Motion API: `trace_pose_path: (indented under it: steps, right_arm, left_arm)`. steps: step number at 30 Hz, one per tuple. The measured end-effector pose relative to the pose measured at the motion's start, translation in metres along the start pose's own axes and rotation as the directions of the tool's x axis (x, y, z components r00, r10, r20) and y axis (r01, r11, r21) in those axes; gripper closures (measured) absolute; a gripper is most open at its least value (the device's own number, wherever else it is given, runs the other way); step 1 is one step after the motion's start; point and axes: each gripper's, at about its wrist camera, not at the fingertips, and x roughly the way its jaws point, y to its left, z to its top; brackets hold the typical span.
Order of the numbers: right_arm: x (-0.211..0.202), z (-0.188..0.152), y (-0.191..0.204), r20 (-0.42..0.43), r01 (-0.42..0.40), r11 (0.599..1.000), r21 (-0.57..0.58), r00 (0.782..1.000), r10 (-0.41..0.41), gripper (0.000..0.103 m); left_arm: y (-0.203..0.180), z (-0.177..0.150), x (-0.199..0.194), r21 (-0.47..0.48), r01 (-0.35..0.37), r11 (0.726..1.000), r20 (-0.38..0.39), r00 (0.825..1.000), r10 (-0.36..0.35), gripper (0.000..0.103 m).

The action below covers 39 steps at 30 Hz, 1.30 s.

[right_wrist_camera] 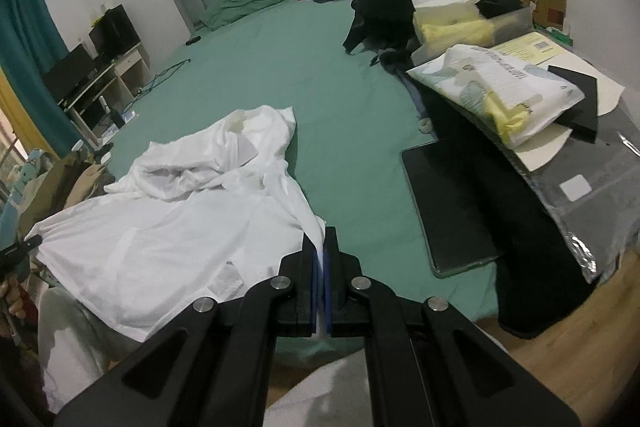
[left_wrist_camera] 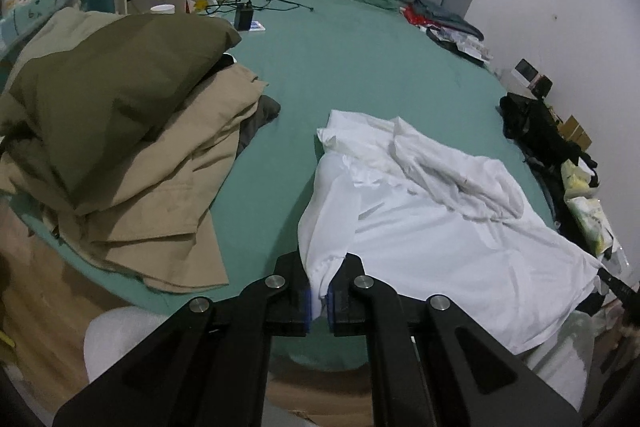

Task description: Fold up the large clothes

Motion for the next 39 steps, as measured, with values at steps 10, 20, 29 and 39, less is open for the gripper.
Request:
trace_pose_path:
  steps: [10,20,29,39]
  right_arm:
    - [-0.027,0.015,0.005,0.069,-0.015,1.000,-0.019,0.997,0.017,0.101]
    - [0.019,0.075,0.016,0.141,-0.045,0.999,-0.011,0.989,0.046,0.101]
    - [0.090,0.120,0.011,0.099,-0.020,1.000,-0.024,0.995,0.023,0.101]
    - [0.189,0.151,-0.002,0.019,0.044,0.999,-0.003,0.999,-0.044,0.101]
  left_arm:
    - [0.000,0.008,-0.016,-0.028,0.015,0.999,0.058,0.998,-0.013,0.097]
    - [0.011,0.050,0.047,-0.211,0.026,0.977,0.065,0.998,-0.013,0.097]
    - [0.009,0.089,0.118,-0.263,-0.028,0.964,0.047,0.998,0.041,0.097]
    - [0.001,0.130,0.215,-0.237,-0.075,0.969,-0.026,0.997,0.071,0.097]
